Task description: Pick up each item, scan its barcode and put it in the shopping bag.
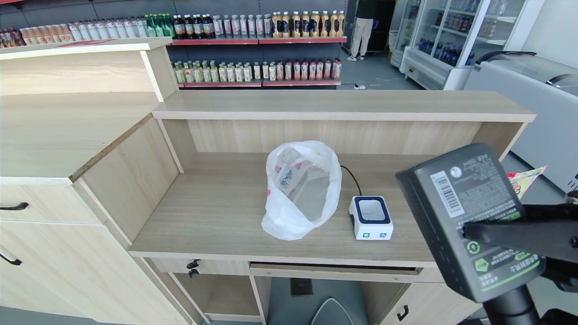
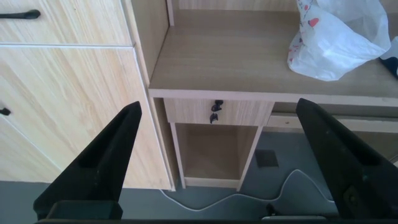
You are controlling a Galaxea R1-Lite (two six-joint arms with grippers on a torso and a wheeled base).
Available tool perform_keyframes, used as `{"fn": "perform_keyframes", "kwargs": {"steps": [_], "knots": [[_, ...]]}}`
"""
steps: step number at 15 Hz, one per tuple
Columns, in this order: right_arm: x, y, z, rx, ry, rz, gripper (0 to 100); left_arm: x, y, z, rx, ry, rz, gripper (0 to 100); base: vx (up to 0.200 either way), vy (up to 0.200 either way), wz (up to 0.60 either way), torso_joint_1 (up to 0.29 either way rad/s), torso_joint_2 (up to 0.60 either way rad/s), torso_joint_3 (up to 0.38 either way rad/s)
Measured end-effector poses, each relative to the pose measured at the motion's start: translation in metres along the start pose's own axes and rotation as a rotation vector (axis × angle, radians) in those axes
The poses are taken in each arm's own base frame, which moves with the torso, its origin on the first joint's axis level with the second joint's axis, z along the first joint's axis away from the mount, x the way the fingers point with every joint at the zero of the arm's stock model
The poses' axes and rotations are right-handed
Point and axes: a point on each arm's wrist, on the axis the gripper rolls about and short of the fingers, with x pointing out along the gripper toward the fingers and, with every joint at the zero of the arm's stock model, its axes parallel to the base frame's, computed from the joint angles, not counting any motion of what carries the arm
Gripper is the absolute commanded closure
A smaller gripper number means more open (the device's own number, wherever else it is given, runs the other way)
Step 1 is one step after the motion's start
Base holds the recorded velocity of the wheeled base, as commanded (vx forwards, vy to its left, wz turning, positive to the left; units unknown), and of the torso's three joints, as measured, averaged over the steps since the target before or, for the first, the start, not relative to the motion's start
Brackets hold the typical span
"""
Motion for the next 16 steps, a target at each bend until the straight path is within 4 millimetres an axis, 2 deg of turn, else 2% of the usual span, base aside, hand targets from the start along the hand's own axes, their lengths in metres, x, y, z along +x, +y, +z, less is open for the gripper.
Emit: {"fn": "perform_keyframes", "kwargs": {"steps": [5, 10, 16], "knots": [[-0.014, -0.025, 0.012, -0.019, -0.029, -0.021, 100, 0.000, 0.000, 0.000, 0.000, 0.000, 0.000, 0, 0.000, 0.000, 0.00, 0.000, 0.00, 0.000], [-0.020, -0.035, 0.016, -0.028, -0.053, -0.042, 100, 0.000, 0.000, 0.000, 0.000, 0.000, 0.000, 0, 0.000, 0.000, 0.00, 0.000, 0.00, 0.000], [-0.022, -0.035, 0.021, -0.027, -0.075, -0.051, 100, 0.000, 0.000, 0.000, 0.000, 0.000, 0.000, 0, 0.000, 0.000, 0.00, 0.000, 0.00, 0.000]]}}
